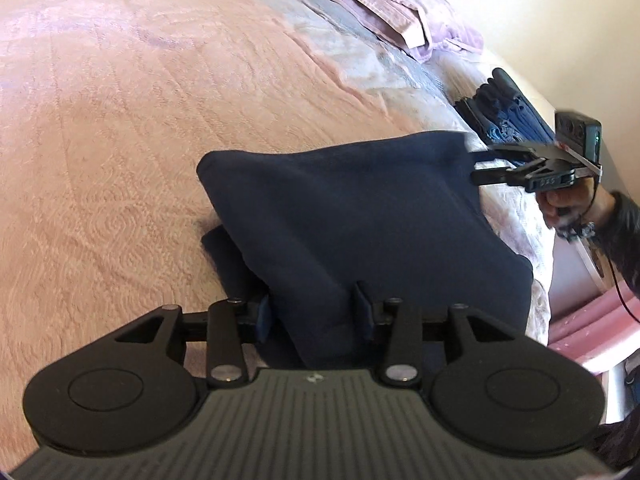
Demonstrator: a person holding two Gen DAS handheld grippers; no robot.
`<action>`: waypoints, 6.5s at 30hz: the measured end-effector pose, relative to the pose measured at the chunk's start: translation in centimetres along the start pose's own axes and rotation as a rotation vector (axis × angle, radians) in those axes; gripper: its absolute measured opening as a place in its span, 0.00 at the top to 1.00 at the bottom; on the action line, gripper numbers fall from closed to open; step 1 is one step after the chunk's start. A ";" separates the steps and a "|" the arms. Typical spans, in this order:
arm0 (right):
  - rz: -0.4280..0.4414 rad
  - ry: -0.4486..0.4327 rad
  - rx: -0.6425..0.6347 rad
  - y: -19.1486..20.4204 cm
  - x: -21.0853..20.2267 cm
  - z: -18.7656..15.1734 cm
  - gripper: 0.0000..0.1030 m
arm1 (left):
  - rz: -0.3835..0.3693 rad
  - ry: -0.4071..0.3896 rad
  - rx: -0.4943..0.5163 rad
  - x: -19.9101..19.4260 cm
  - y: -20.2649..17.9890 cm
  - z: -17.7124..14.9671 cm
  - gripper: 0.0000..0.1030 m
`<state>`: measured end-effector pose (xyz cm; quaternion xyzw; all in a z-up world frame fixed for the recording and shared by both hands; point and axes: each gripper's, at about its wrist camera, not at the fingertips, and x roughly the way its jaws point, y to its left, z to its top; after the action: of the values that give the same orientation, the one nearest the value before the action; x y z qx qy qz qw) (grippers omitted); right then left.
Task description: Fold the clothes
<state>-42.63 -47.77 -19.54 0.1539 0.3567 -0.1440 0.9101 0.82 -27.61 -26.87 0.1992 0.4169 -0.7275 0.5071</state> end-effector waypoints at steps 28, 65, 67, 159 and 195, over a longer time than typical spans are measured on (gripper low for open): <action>-0.085 -0.040 -0.449 15.2 -3.9 -10.7 0.34 | -0.158 -0.035 -0.282 -4.0 -3.3 -7.1 0.71; -0.092 -0.113 -0.434 15.3 -2.8 -3.8 0.75 | 0.084 -0.163 0.002 -7.9 -3.7 -2.7 0.74; -0.075 -0.117 -0.413 15.1 -1.0 -1.9 0.74 | 0.119 -0.176 0.003 -6.4 -3.1 -1.3 0.74; 0.031 -0.015 0.031 11.1 1.4 -9.1 0.52 | 0.233 -0.087 0.041 -3.2 -6.0 -4.2 0.76; -0.363 0.002 -0.973 23.2 2.6 -13.7 0.79 | 0.619 -0.080 1.079 3.0 -21.4 -14.2 0.16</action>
<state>-40.43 -21.80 -26.83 -0.3513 0.4044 -0.1169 0.8363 -21.60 -14.89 -28.51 0.5117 -0.1058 -0.6620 0.5374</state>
